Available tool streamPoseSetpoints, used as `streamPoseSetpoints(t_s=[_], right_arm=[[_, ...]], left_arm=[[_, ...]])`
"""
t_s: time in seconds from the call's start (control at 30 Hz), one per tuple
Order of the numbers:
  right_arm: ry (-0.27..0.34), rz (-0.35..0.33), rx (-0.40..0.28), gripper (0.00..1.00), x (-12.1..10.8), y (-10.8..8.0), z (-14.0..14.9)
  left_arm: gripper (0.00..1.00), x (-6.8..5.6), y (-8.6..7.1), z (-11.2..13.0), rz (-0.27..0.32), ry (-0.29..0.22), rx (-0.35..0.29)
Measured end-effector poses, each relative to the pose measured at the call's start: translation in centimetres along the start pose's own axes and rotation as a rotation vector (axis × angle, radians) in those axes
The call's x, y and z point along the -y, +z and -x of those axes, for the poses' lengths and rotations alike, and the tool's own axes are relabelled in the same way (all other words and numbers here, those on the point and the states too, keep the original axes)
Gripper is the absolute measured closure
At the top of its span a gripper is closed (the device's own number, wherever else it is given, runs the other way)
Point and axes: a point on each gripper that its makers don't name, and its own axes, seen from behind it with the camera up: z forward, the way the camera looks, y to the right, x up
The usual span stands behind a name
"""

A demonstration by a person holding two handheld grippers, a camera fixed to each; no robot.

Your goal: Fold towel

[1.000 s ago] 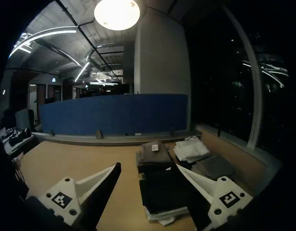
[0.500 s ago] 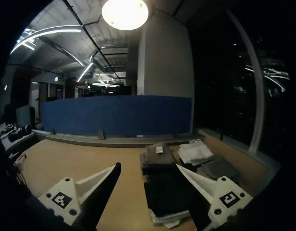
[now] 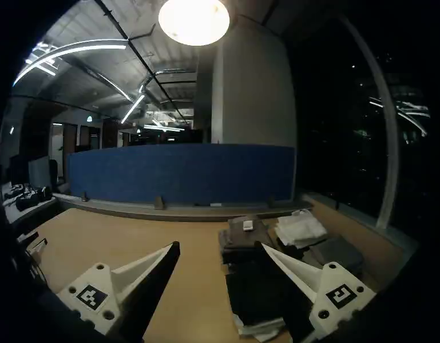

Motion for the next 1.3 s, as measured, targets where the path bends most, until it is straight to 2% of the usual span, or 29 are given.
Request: streamPoseSetpoints(t_s=[0.27,0.5,0.7,1.07,1.3], right_arm=[[0.021,-0.016,-0.031,0.0,-0.2,0.4,-1.1],[0.036,-0.015,-0.09,0.0,-1.5,0.5,-3.0],[0.05,-0.018,-0.126,0.0,-3.0,0.8,-3.2],[0.086,-0.033,-0.142,0.0,-4.3,1.7,-1.0],[0.096,-0.039,-0.148,0.0,-4.5,2.6,2.1]], left_arm=[[0.03,0.0,-0.1,0.2,-0.001,-0.001,0.001],[0.03,0.0,-0.2,0.2,-0.001,0.002,0.0],[0.03,0.0,-0.4,0.1,-0.001,0.002,0.0],[0.03,0.0,-0.3,0.1,-0.001,0.002,0.001],[0.03,-0.1,-0.2,0.2,-0.001,0.002,0.0]])
